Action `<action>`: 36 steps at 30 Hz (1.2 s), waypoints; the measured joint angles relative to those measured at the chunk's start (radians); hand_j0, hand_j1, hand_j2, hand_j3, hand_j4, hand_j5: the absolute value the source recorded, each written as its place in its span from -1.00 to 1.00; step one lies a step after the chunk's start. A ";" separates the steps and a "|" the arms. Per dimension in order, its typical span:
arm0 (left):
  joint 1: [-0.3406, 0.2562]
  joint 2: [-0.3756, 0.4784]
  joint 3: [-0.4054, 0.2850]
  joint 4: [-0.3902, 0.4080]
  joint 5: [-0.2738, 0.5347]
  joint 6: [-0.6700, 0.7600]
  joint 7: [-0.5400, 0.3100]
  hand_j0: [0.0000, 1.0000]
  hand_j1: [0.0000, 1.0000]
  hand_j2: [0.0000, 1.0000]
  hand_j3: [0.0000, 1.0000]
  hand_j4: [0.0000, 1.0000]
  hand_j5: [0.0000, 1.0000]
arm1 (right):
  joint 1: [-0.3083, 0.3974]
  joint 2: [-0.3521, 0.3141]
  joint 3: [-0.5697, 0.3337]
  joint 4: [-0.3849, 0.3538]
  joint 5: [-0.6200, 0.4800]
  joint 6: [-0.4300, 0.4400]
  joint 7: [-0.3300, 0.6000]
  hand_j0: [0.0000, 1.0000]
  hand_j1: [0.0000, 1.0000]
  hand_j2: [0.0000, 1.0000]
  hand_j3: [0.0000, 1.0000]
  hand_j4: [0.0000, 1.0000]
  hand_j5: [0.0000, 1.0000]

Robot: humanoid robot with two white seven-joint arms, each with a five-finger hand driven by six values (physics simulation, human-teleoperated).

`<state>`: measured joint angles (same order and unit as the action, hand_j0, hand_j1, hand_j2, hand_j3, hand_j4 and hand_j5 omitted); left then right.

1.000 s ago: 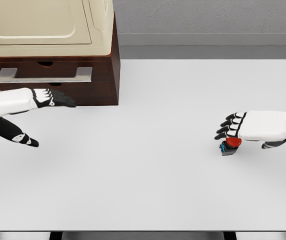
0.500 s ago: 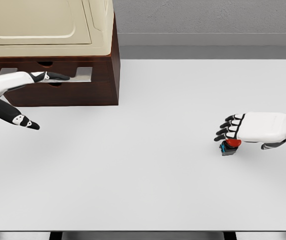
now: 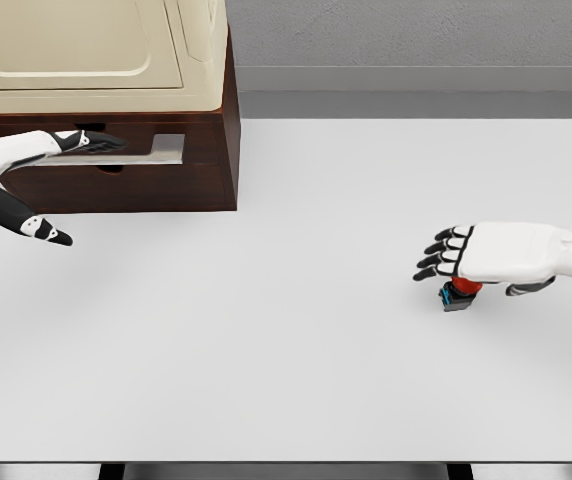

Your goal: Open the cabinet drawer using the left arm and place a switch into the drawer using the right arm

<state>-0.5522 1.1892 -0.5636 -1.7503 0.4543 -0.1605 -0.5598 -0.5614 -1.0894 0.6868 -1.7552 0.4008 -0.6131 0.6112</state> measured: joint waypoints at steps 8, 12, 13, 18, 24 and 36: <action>-0.002 -0.005 0.000 0.019 -0.020 0.025 0.004 1.00 1.00 1.00 1.00 1.00 1.00 | 0.000 0.008 0.013 0.004 0.019 0.000 0.000 1.00 1.00 1.00 1.00 1.00 1.00; -0.002 -0.006 0.000 0.028 -0.021 0.033 0.004 1.00 1.00 1.00 1.00 1.00 1.00 | 0.000 0.010 0.020 0.005 0.026 0.000 0.000 1.00 1.00 1.00 1.00 1.00 1.00; -0.003 -0.007 0.000 0.033 -0.022 0.034 0.004 1.00 1.00 1.00 1.00 1.00 1.00 | 0.000 0.010 0.021 0.005 0.026 0.000 0.000 1.00 1.00 1.00 1.00 1.00 1.00; -0.006 -0.016 0.000 0.050 -0.040 0.036 0.004 1.00 1.00 1.00 1.00 1.00 1.00 | 0.000 0.011 0.032 0.006 0.033 0.000 0.000 1.00 1.00 1.00 1.00 1.00 1.00; -0.006 -0.031 0.000 0.079 -0.068 0.038 0.004 1.00 1.00 1.00 1.00 1.00 1.00 | 0.002 0.013 0.035 0.008 0.040 0.000 0.000 1.00 1.00 1.00 1.00 1.00 1.00; -0.006 -0.051 0.000 0.114 -0.100 0.042 0.004 1.00 1.00 1.00 1.00 1.00 1.00 | 0.000 0.014 0.036 0.008 0.042 0.000 0.000 1.00 1.00 1.00 1.00 1.00 1.00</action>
<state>-0.5584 1.1386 -0.5635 -1.6360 0.3546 -0.1190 -0.5556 -0.5614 -1.0757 0.7225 -1.7471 0.4426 -0.6131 0.6112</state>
